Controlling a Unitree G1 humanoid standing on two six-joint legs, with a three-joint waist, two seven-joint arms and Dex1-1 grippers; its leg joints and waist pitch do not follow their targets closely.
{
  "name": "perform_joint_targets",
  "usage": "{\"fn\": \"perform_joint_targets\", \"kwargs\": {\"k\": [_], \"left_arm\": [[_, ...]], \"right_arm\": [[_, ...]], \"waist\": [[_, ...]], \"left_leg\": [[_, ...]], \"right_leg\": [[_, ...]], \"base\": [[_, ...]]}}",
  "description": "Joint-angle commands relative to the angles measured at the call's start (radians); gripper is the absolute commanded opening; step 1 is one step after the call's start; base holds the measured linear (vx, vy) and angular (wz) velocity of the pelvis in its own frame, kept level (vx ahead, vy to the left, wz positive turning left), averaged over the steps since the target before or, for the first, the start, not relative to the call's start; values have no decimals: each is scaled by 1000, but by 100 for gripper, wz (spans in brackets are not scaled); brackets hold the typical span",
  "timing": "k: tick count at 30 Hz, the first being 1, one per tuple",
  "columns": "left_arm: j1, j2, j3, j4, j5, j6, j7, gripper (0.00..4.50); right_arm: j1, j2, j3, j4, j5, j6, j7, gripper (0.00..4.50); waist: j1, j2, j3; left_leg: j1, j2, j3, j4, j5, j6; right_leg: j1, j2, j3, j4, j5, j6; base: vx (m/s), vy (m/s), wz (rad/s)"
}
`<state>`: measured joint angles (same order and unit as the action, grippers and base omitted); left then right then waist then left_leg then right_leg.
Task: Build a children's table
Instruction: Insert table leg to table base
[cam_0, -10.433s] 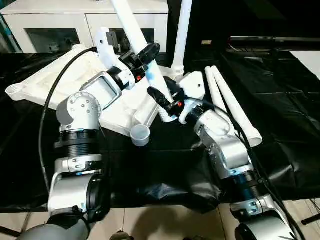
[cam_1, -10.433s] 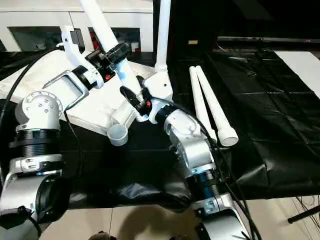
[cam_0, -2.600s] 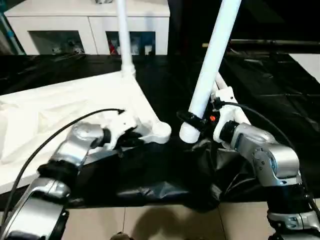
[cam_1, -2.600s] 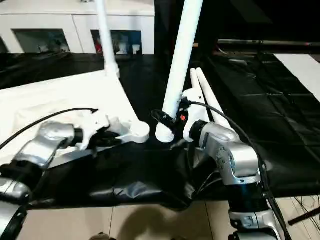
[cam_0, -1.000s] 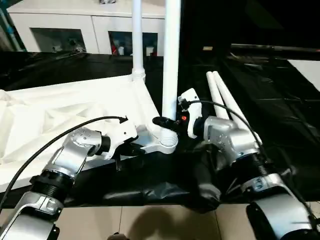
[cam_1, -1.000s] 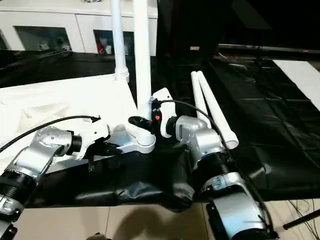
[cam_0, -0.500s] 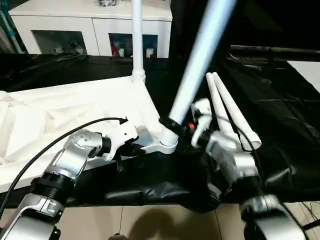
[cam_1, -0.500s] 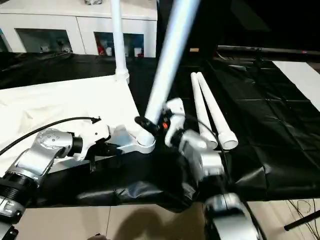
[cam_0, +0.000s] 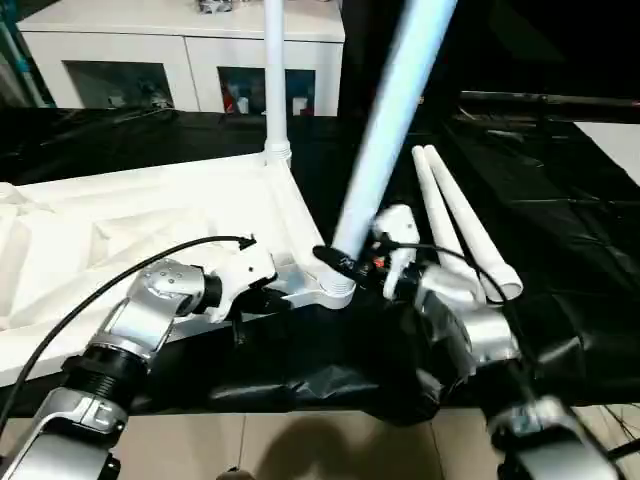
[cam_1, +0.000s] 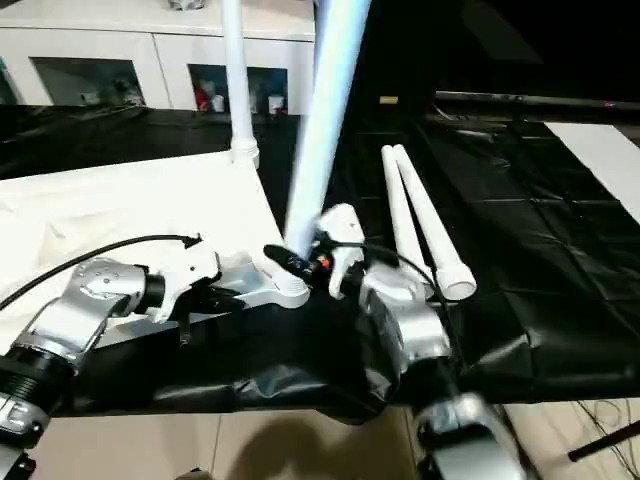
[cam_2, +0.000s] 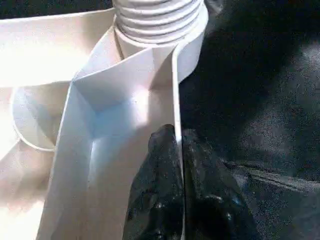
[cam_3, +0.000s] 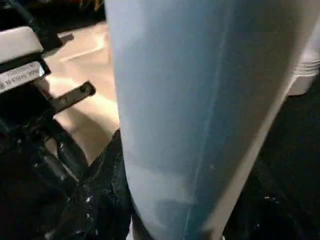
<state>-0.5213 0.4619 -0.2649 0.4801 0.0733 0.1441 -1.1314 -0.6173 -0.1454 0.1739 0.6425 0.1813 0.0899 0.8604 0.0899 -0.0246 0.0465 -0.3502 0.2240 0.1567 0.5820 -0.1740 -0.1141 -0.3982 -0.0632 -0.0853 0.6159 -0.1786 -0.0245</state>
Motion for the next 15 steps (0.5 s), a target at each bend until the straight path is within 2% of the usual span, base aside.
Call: {"fn": "perform_joint_targets", "kwargs": {"k": [1, 3, 6, 9, 11, 13, 15], "left_arm": [[-23, -21, 3, -17, -37, -49, -3, 0], [-21, -19, 4, -23, -38, -46, -4, 0], [-14, -14, 6, -36, -43, -45, -12, 0], [-7, -12, 7, -49, -58, -48, -35, 0], [-1, -9, 5, -56, -74, -81, -74, 0], [-1, -9, 4, -56, -80, -87, -84, 0], [5, -2, -7, -63, -98, -100, -135, 0]], "right_arm": [[24, -13, 70, 98, -55, 91, 54, 186], [11, -22, 79, 115, -55, 109, 87, 186], [-1, -22, 62, 149, -38, 130, 113, 186], [-2, -28, 69, 171, -49, 103, 131, 186], [25, -38, 80, 170, -63, 47, 164, 186], [30, -39, 81, 167, -62, 38, 168, 186], [53, -45, 85, 143, -53, 34, 194, 186]], "waist": [[-5, -10, -53], [-3, -16, -55], [0, -17, -57], [0, -17, -60], [1, -12, -61], [-1, -16, -62], [1, -1, -64]], "left_leg": [[0, 5, 10, -68, -218, 34], [0, 7, 10, -69, -216, 31], [1, 7, 11, -70, -216, 26], [2, 9, 10, -70, -221, 18], [2, 9, 10, -71, -227, 15], [0, 10, 10, -73, -228, 17], [4, 10, 9, -72, -237, 14]], "right_leg": [[44, -72, 51, -89, -388, -117], [45, -72, 50, -86, -370, -122], [43, -74, 52, -86, -367, -122], [44, -75, 51, -84, -352, -125], [44, -75, 52, -84, -336, -130], [46, -71, 52, -78, -290, -145], [46, -72, 53, -77, -276, -155]], "base": [[0, 0, 0], [0, 0, 0], [0, 0, 0], [0, 0, 0], [0, 0, 0], [0, 0, 0], [0, 0, 0]]}}
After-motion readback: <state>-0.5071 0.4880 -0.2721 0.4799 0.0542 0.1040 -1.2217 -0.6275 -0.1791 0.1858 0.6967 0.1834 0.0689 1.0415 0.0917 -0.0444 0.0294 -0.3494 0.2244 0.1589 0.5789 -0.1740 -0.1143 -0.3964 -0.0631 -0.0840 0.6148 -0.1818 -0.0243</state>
